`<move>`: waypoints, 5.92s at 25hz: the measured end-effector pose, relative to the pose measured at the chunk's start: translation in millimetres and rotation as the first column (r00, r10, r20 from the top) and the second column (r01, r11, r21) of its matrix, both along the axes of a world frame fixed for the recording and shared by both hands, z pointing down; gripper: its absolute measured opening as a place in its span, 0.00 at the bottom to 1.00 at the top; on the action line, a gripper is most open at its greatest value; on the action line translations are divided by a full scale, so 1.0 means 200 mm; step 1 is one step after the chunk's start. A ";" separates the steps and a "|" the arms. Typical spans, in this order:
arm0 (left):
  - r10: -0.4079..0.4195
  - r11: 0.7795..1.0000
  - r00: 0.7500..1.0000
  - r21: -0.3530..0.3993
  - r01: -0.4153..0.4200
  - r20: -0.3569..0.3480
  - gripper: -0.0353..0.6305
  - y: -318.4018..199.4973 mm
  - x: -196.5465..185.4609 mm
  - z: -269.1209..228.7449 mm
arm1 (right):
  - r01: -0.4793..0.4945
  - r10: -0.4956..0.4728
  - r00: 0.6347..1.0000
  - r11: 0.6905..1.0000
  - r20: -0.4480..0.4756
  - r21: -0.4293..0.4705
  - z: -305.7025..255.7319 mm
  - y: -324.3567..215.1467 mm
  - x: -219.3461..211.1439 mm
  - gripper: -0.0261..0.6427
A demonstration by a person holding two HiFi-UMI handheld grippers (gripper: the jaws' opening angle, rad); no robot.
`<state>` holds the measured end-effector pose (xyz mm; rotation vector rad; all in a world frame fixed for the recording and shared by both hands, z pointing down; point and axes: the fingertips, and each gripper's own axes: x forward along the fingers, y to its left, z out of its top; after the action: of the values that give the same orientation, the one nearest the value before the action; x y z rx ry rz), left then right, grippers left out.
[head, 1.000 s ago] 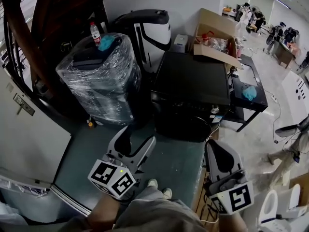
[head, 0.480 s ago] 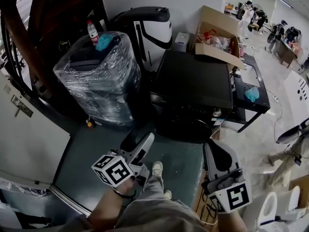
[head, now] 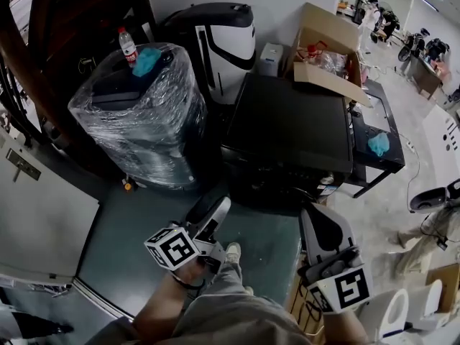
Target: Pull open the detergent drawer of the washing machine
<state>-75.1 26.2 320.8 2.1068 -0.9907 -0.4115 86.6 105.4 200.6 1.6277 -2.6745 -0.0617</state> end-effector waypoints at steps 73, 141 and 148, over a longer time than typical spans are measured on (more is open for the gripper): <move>-0.183 0.940 0.826 -0.342 -0.013 -0.533 0.70 -1.23 0.37 1.52 | 0.078 -0.072 0.997 0.970 0.032 -0.230 0.94 -1.42 -0.03 0.09; -0.197 0.935 0.795 -0.353 -0.024 -0.574 0.71 -0.67 0.23 1.56 | 0.153 -0.153 0.988 0.943 0.024 -0.297 1.08 -1.04 -0.20 0.09; -0.192 0.936 0.800 -0.352 -0.025 -0.568 0.71 -0.67 0.22 1.56 | 0.157 -0.161 0.987 0.937 0.014 -0.311 1.09 -1.02 -0.23 0.09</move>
<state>-31.2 -108.5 632.7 1.4671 -0.7108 -0.8256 41.5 -99.1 418.2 1.3132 -2.6329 0.3330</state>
